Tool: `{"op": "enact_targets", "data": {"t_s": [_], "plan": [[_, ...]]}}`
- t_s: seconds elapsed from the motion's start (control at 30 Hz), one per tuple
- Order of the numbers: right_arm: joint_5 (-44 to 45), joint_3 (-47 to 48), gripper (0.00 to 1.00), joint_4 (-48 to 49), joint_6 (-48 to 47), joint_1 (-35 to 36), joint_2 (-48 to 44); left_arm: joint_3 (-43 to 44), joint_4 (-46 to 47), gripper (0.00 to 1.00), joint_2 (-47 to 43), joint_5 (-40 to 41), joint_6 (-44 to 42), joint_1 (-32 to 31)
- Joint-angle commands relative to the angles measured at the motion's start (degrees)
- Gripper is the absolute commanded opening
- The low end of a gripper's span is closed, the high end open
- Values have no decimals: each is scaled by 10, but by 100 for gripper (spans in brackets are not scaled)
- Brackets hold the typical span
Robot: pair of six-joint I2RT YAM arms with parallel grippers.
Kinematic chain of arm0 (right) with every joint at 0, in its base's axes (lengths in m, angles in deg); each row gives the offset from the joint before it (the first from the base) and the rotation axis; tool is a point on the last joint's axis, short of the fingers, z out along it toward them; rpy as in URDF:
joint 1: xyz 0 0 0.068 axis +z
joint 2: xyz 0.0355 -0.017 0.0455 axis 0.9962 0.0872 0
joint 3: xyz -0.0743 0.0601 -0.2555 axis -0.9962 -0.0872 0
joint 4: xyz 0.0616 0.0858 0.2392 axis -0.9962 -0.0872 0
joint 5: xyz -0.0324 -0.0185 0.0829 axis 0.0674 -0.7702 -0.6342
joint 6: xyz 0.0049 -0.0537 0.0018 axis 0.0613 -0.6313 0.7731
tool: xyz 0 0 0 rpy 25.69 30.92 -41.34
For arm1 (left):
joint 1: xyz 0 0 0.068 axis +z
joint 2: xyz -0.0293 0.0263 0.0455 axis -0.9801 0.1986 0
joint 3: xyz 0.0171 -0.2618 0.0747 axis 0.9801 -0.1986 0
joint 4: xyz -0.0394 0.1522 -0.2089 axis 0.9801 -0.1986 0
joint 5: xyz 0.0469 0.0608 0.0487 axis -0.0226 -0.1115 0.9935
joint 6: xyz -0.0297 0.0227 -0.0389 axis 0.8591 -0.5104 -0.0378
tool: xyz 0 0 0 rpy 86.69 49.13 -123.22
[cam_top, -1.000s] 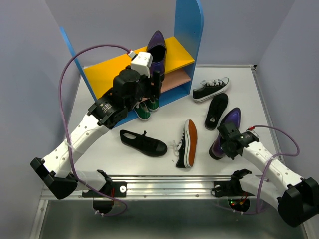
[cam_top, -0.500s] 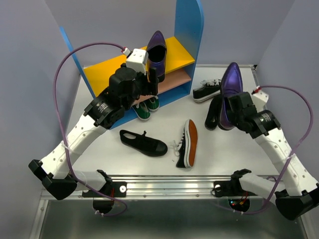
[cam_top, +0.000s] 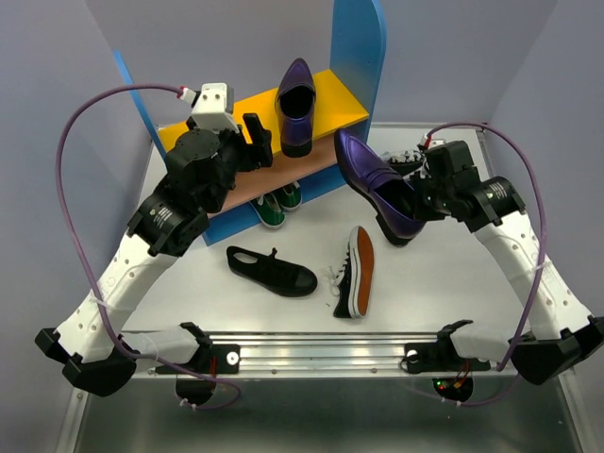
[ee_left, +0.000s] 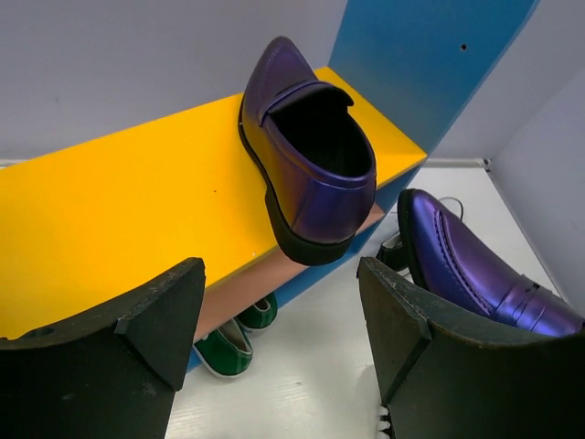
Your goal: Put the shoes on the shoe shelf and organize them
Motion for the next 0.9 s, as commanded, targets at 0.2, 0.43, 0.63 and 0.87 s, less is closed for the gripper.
{"op": "enact_targets", "data": {"t_s": [0.2, 0.43, 0.63, 0.87], "plan": [[-84, 77, 1, 82, -20, 1, -9, -1, 37, 79, -25, 22, 13, 7], [-66, 149, 1, 131, 13, 1, 43, -6, 32, 79, -29, 19, 20, 8], [-17, 241, 1, 181, 61, 1, 98, -13, 30, 79, -35, 18, 25, 8], [16, 339, 1, 218, 102, 1, 179, -13, 18, 79, -39, 14, 32, 9]]}}
